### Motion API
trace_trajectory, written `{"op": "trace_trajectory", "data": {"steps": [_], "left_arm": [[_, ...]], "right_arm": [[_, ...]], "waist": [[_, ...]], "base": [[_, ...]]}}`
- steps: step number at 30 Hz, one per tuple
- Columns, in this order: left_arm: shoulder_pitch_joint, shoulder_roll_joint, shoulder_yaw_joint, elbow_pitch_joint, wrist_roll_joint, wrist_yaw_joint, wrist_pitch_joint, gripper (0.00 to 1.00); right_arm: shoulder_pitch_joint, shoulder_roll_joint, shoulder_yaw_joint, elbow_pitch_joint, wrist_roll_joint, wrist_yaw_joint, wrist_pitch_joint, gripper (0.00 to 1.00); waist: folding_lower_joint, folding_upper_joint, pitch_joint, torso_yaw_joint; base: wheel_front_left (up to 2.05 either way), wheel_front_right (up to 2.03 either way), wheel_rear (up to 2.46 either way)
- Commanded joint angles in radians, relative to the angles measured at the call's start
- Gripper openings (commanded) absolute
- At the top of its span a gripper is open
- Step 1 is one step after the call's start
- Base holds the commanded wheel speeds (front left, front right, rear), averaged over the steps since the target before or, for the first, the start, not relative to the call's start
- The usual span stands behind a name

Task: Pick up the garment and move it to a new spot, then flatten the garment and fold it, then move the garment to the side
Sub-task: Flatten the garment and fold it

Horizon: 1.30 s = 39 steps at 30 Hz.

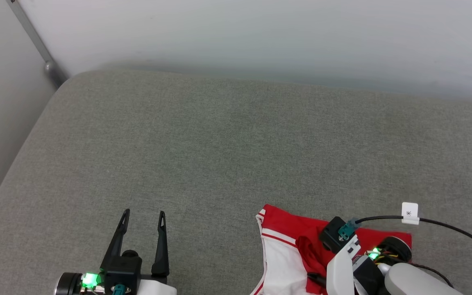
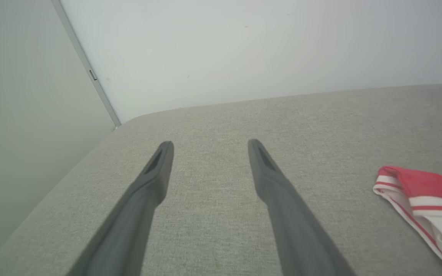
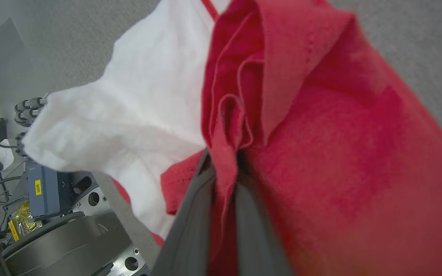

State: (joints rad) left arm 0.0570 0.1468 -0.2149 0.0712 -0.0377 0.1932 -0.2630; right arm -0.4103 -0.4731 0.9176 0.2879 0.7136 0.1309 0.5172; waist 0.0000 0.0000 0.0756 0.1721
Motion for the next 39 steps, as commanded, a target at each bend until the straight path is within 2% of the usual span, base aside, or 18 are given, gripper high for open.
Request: {"op": "trace_trajectory", "data": {"steps": [1, 3, 4, 6, 9, 13, 17, 21, 26, 30, 34, 39], "left_arm": [[-0.007, -0.004, 0.006, 0.004, 0.006, -0.002, -0.002, 1.00], [-0.007, -0.008, 0.011, 0.006, 0.006, -0.005, -0.002, 1.00], [-0.001, -0.009, 0.015, 0.007, 0.005, -0.003, -0.002, 1.00], [0.014, -0.010, 0.021, 0.009, 0.002, -0.003, -0.002, 1.00], [0.031, -0.010, 0.033, 0.014, 0.001, -0.006, -0.002, 1.00], [0.052, -0.012, 0.047, 0.020, 0.000, -0.013, -0.002, 1.00], [0.063, -0.014, 0.052, 0.015, 0.003, -0.019, -0.002, 1.00], [0.064, -0.018, 0.057, 0.011, 0.006, -0.026, -0.002, 1.00], [0.057, -0.027, 0.061, 0.013, 0.008, -0.030, -0.002, 1.00], [0.057, -0.034, 0.062, 0.012, 0.010, -0.035, -0.002, 1.00], [0.063, -0.036, 0.065, 0.007, 0.009, -0.040, -0.002, 1.00], [0.076, -0.040, 0.070, -0.002, 0.010, -0.048, -0.002, 1.00]], "right_arm": [[-0.012, 0.016, 0.010, 0.029, 0.012, 0.000, -0.022, 0.00], [-0.019, 0.029, 0.032, 0.075, 0.017, -0.001, -0.059, 0.00], [-0.018, 0.036, 0.044, 0.090, 0.027, -0.001, -0.071, 0.10], [-0.030, 0.036, 0.064, 0.097, 0.028, -0.001, -0.108, 1.00], [-0.055, 0.006, 0.090, 0.065, -0.002, -0.001, -0.182, 1.00], [-0.055, -0.031, 0.053, 0.000, -0.034, -0.001, -0.279, 1.00], [-0.023, -0.062, -0.086, -0.050, -0.098, -0.001, -0.397, 1.00], [0.028, -0.042, -0.293, -0.063, -0.223, -0.001, -0.533, 1.00], [0.126, 0.044, -0.571, -0.067, -0.381, -0.001, -0.658, 1.00], [0.218, 0.132, -0.755, -0.095, -0.489, -0.001, -0.724, 1.00], [0.315, 0.228, -0.883, -0.151, -0.548, -0.001, -0.760, 1.00], [0.431, 0.325, -0.961, -0.233, -0.580, -0.001, -0.777, 1.00]], "waist": [[0.0000, 0.0000, 0.002, 0.000], [0.0000, 0.0000, -0.001, -0.005], [0.0000, 0.0000, -0.006, -0.011], [0.0000, 0.0000, -0.018, -0.025], [0.0000, 0.0000, -0.041, -0.048], [0.0000, 0.0000, -0.070, -0.079], [0.0000, 0.0000, -0.086, -0.100], [0.0000, 0.0000, -0.092, -0.114], [0.0000, 0.0000, -0.098, -0.120], [0.0000, 0.0000, -0.106, -0.121], [0.0000, 0.0000, -0.114, -0.123], [0.0000, 0.0000, -0.122, -0.125]], "base": [[0.00, 0.00, 0.00], [0.00, 0.00, 0.00], [0.00, 0.00, 0.00], [0.00, 0.00, 0.00], [0.00, 0.00, 0.00], [0.00, 0.00, 0.00], [0.00, 0.00, 0.00], [0.00, 0.00, 0.00], [0.00, 0.00, 0.00], [0.00, 0.00, 0.00], [0.00, 0.00, 0.00], [0.00, 0.00, 0.00]]}}
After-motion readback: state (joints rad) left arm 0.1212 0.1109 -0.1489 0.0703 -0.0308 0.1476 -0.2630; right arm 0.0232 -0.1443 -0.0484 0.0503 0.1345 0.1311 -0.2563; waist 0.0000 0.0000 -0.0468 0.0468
